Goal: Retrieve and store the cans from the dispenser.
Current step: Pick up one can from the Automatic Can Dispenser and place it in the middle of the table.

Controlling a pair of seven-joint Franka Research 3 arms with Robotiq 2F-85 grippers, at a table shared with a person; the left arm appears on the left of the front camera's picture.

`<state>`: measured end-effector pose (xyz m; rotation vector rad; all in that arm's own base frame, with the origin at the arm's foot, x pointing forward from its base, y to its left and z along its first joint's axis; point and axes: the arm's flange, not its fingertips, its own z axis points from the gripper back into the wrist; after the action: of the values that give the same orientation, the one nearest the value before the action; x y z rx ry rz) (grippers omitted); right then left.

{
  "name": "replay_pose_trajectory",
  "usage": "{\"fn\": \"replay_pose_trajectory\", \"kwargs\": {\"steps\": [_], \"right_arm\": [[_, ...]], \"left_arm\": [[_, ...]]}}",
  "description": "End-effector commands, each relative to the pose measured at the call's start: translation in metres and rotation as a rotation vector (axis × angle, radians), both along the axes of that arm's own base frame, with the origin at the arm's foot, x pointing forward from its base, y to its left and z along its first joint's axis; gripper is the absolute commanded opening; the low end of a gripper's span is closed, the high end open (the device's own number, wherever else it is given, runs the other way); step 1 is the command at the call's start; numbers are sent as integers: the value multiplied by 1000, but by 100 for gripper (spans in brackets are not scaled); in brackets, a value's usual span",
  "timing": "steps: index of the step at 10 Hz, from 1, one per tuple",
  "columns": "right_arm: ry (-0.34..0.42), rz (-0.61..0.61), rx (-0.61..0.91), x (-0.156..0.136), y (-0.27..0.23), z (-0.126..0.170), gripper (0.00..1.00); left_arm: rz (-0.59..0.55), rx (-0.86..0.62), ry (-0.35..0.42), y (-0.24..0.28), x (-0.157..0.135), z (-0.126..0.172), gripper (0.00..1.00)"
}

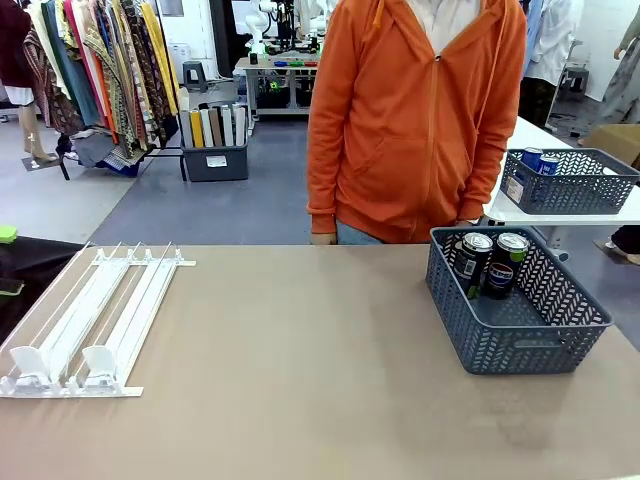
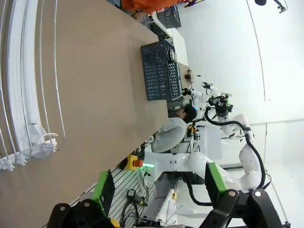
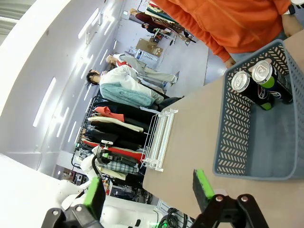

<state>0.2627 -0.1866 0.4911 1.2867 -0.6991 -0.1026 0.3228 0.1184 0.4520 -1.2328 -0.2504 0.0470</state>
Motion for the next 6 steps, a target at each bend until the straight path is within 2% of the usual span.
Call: {"fn": "replay_pose_trajectory", "kwargs": {"steps": [1, 6], "right_arm": [[-28, -5, 21, 3, 1, 4, 100], [-28, -5, 21, 3, 1, 4, 100]], "left_arm": [[8, -24, 4, -2, -1, 4, 100], [8, -24, 4, -2, -1, 4, 100]]}}
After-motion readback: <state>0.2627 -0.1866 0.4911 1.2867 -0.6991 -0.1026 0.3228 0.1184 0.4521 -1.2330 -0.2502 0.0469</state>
